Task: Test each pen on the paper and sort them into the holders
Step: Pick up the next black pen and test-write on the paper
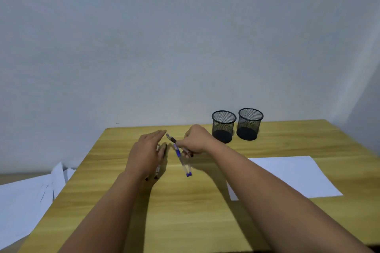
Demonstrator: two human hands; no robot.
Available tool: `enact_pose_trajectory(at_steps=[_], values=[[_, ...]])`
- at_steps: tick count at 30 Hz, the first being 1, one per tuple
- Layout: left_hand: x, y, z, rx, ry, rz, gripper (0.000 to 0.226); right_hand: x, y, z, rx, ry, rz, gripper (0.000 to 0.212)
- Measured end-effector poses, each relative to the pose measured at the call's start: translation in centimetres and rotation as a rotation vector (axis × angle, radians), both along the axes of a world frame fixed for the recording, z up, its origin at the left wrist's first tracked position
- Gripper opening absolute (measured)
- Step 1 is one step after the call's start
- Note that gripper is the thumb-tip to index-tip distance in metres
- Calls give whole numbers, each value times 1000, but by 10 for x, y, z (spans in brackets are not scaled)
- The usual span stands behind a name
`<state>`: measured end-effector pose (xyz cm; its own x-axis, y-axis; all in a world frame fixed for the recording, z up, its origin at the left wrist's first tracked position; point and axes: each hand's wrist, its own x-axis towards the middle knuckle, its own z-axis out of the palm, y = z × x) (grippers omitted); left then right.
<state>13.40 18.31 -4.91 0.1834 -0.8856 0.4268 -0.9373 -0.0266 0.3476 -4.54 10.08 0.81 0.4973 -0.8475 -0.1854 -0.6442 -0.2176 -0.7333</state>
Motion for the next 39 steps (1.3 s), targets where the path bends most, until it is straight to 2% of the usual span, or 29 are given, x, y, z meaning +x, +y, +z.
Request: enact_pose_trajectory(at_steps=[2,4,7,11,13,16,19,22,24,27,28,30,35,39], values=[[-15,-5,10,-20,-32,-32,28,-30,-1,11,124,-163,-25,16],[-33,-9,20,-37,-49,-51,14,-58,-1,23,210,-285,-108,12],[-65,-11,33,-70,-30,-114,16,-96,-4,31,376,-438,-232,11],[-105,-13,48,-54,2,-177,16,-135,-2,33,477,-689,-336,13],[-124,-17,55,-57,53,-207,15,-147,2,35,460,-807,-373,14],[-157,-19,67,-56,193,-287,17,-154,7,35,358,-866,-395,17],[-190,-15,80,32,345,-352,30,-163,5,35,311,-938,-426,26],[-211,-15,82,155,528,-392,42,-166,2,32,228,-871,-466,28],[-222,-15,81,231,601,-408,46,-167,-2,29,197,-848,-571,27],[-230,-11,77,444,734,-487,45,-193,-22,27,251,-1025,-890,25],[-227,-10,72,484,696,-489,45,-208,-30,28,242,-1035,-961,26],[-211,-12,57,426,507,-409,46,-234,-42,28,174,-946,-998,28],[-166,-25,16,296,2,-7,31,-243,-39,14,34,-831,-830,25],[-150,-39,-5,323,-282,120,37,-244,-34,-13,-9,-803,-759,25]])
